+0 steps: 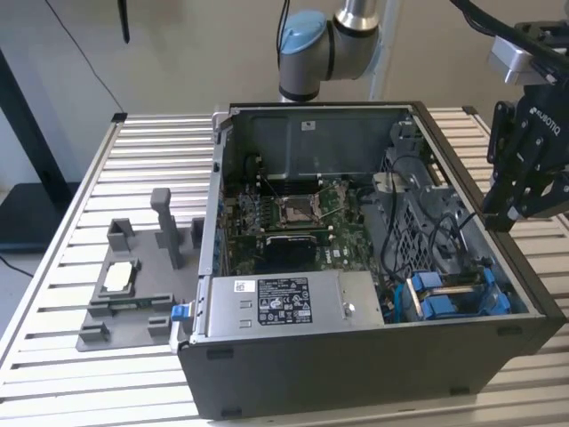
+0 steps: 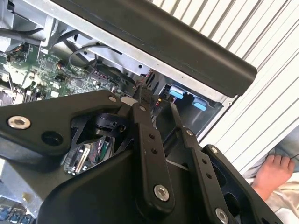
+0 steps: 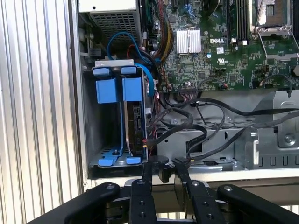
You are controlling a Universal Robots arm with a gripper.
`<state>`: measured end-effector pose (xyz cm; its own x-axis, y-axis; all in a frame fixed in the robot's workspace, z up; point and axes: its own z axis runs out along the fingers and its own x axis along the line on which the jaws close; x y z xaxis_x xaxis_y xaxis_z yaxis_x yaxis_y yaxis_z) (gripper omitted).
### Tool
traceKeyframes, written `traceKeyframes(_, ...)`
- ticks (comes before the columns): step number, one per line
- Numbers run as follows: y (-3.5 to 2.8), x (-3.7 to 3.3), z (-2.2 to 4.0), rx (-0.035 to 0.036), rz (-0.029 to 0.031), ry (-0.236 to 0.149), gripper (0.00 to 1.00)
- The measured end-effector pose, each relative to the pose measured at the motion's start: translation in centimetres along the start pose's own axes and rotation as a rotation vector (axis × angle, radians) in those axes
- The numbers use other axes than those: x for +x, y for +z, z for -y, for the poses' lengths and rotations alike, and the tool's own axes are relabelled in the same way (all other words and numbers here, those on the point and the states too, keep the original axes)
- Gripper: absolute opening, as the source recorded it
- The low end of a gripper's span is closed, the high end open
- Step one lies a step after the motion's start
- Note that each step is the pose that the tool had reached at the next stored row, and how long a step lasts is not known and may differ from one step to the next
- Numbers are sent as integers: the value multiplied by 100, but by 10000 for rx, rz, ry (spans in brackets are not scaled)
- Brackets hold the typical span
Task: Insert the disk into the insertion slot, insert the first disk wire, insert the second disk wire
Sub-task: 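Insert the second disk wire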
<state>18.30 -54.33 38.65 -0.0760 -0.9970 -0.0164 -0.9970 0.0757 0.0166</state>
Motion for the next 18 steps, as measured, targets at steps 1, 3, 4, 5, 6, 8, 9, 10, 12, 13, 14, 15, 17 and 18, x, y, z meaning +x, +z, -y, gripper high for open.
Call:
traceKeyframes(1,0,0,0,0,-1,0,34)
traceKeyframes(3,2,0,1,0,0,0,32)
traceKeyframes(4,2,0,2,0,0,0,24)
traceKeyframes(5,3,0,2,0,0,0,24)
traceKeyframes(6,3,0,2,0,0,0,24)
traceKeyframes(8,5,0,3,0,0,0,24)
traceKeyframes(9,5,0,4,0,0,0,24)
traceKeyframes(10,6,0,4,0,0,0,24)
traceKeyframes(12,7,0,5,0,-1,0,22)
traceKeyframes(13,8,0,5,0,0,0,16)
traceKeyframes(14,8,0,5,0,0,0,16)
traceKeyframes(15,9,0,6,0,0,-1,16)
traceKeyframes(17,10,0,7,0,0,0,16)
traceKeyframes(18,11,0,7,0,0,0,16)
